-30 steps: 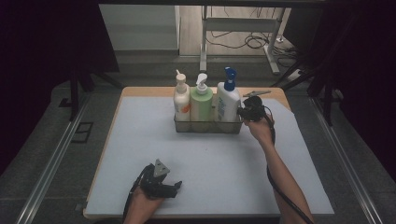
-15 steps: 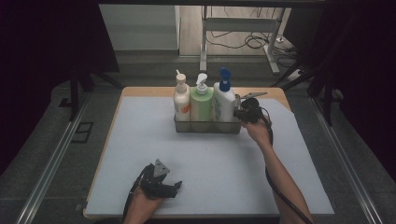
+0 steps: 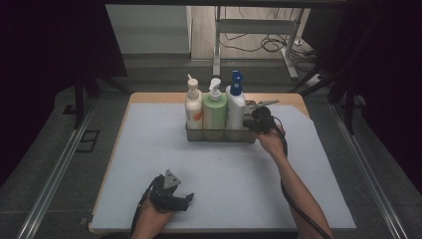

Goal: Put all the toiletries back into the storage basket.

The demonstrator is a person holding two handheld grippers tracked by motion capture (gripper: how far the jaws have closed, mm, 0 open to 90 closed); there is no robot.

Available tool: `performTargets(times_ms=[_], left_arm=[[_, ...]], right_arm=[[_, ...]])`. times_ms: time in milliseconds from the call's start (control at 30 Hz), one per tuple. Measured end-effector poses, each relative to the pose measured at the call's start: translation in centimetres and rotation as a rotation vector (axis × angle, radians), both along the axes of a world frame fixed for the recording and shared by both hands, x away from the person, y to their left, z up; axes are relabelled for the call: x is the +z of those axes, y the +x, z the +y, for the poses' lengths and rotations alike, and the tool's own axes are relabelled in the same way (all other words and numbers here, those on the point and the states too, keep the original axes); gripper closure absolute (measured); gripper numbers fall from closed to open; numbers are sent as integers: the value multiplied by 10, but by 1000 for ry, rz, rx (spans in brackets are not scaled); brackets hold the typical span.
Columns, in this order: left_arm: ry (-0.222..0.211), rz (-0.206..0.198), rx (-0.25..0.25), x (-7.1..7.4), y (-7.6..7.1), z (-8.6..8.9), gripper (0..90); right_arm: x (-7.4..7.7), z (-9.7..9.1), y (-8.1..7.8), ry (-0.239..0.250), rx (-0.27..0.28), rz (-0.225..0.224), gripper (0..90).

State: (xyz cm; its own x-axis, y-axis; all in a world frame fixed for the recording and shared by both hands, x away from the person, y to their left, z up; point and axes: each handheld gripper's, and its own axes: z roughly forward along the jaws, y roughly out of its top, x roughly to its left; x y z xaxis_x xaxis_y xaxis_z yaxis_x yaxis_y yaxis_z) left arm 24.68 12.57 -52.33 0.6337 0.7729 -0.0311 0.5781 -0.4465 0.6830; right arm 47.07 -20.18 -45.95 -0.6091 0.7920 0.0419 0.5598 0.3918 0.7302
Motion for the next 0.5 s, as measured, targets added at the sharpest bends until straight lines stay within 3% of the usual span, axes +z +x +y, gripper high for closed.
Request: performTargets(times_ms=[500], left_arm=[[-4,0,2,0,0,0,120]], right_arm=[[1,2,-4,5,14,-2,900]])
